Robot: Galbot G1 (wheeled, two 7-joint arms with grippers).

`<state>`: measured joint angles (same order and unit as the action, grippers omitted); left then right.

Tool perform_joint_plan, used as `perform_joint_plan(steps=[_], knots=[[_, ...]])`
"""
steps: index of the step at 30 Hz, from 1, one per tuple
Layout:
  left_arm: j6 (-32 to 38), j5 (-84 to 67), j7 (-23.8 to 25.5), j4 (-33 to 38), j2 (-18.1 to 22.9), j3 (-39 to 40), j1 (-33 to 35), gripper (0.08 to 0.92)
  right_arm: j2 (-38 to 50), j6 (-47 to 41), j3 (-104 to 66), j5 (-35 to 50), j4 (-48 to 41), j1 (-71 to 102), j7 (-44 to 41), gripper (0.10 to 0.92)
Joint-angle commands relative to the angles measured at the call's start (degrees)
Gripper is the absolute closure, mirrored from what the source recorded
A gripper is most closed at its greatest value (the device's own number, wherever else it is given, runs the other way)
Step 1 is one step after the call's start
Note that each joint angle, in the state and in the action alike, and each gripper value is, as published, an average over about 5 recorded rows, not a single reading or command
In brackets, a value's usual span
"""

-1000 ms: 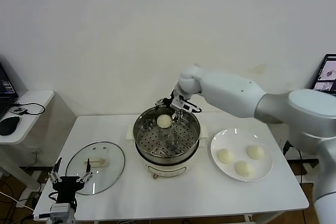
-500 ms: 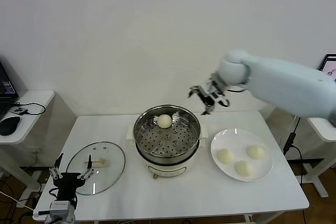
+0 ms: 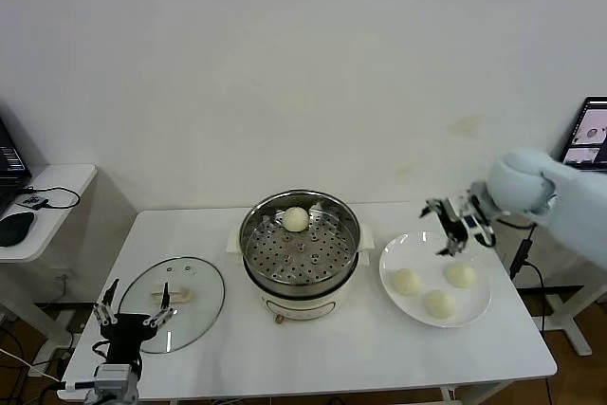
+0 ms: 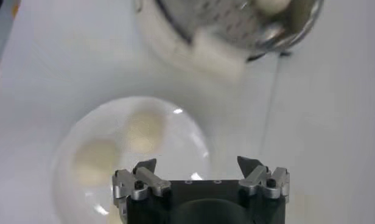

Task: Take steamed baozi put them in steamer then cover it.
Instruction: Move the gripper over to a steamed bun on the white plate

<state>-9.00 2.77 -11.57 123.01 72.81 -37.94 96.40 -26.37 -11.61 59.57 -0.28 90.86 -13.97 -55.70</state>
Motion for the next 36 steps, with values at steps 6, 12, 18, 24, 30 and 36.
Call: perform_joint_plan(steps=[6, 12, 18, 24, 30, 36], knots=[[-0.03, 0.47, 0.01, -0.61, 0.46, -0.91, 0.31, 0.177, -3.14, -0.3, -9.98, -4.19, -6.66, 16.35, 0.34, 0.203], [0.06, 0.37, -0.03, -1.35, 0.45, -1.62, 0.32, 0.177, -8.84, 0.67, -10.41, -4.35, -11.49, 16.78, 1.06, 0.203], [0.09, 0.34, -0.04, -1.95, 0.34, -1.82, 0.13, 0.177, -13.14, 1.34, -10.96, -4.34, -15.3, 17.11, 1.57, 0.202], [0.1, 0.37, -0.04, -2.19, 0.24, -1.7, -0.14, 0.177, -15.71, 0.99, -10.97, -4.59, -17.56, 17.26, 2.02, 0.203], [0.08, 0.35, -0.02, -2.19, 0.11, -1.73, -0.22, 0.177, -17.39, 0.24, -10.74, -4.8, -18.49, 17.14, 2.12, 0.203], [0.06, 0.38, 0.0, -2.38, 0.3, -1.53, -0.34, 0.177, -17.99, -1.02, -10.49, -5.46, -19.22, 17.33, 1.92, 0.211]])
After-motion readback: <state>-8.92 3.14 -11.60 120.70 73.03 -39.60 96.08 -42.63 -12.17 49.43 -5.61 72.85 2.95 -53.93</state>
